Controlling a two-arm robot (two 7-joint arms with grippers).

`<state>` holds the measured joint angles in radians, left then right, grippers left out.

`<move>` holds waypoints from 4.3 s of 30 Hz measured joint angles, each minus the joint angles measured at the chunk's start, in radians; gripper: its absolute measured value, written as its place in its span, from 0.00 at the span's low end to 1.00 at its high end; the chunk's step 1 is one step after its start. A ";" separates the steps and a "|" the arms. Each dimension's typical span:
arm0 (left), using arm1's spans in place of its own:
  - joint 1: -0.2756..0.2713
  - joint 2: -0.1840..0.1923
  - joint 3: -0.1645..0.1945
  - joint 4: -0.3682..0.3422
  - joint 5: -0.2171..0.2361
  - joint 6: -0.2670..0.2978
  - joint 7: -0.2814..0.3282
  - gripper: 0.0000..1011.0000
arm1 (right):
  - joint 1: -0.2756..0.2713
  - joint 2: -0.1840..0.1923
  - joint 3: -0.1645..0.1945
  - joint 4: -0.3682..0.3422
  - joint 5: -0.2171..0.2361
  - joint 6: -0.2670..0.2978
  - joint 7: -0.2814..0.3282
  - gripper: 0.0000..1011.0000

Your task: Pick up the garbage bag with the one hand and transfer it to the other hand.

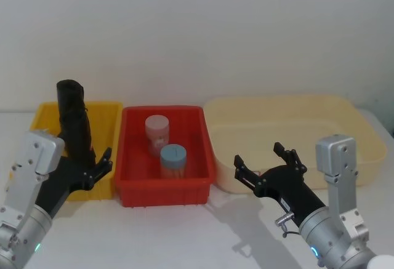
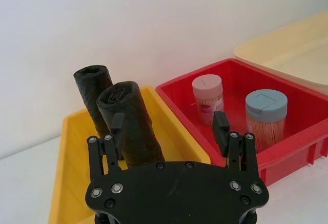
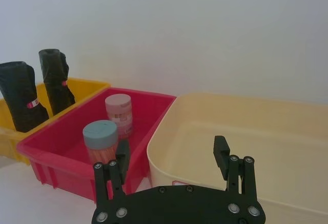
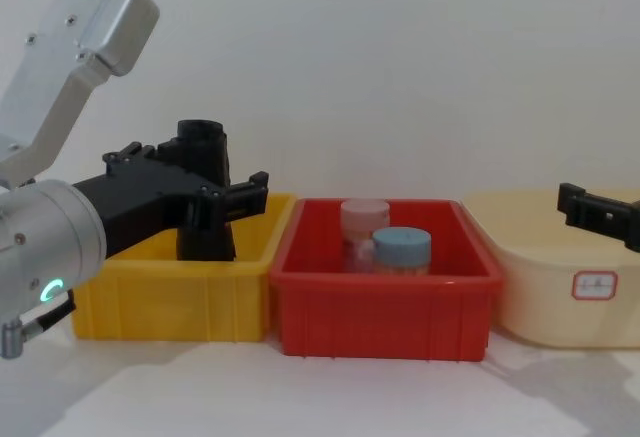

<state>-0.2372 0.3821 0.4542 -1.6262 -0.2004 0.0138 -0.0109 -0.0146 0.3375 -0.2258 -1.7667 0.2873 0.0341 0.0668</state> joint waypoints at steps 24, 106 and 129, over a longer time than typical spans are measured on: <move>0.000 0.000 0.000 0.000 0.000 0.000 0.000 0.99 | 0.000 0.000 0.000 0.000 0.000 0.000 0.000 0.99; -0.082 -0.069 -0.098 0.190 -0.086 -0.054 -0.115 0.99 | 0.000 0.000 0.000 0.000 0.000 0.000 0.000 0.99; -0.181 -0.155 -0.114 0.387 -0.158 -0.116 -0.232 0.77 | 0.000 0.000 0.000 0.000 0.000 0.000 0.000 0.99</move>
<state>-0.4178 0.2268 0.3401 -1.2395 -0.3580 -0.1021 -0.2429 -0.0146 0.3374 -0.2259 -1.7667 0.2873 0.0340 0.0667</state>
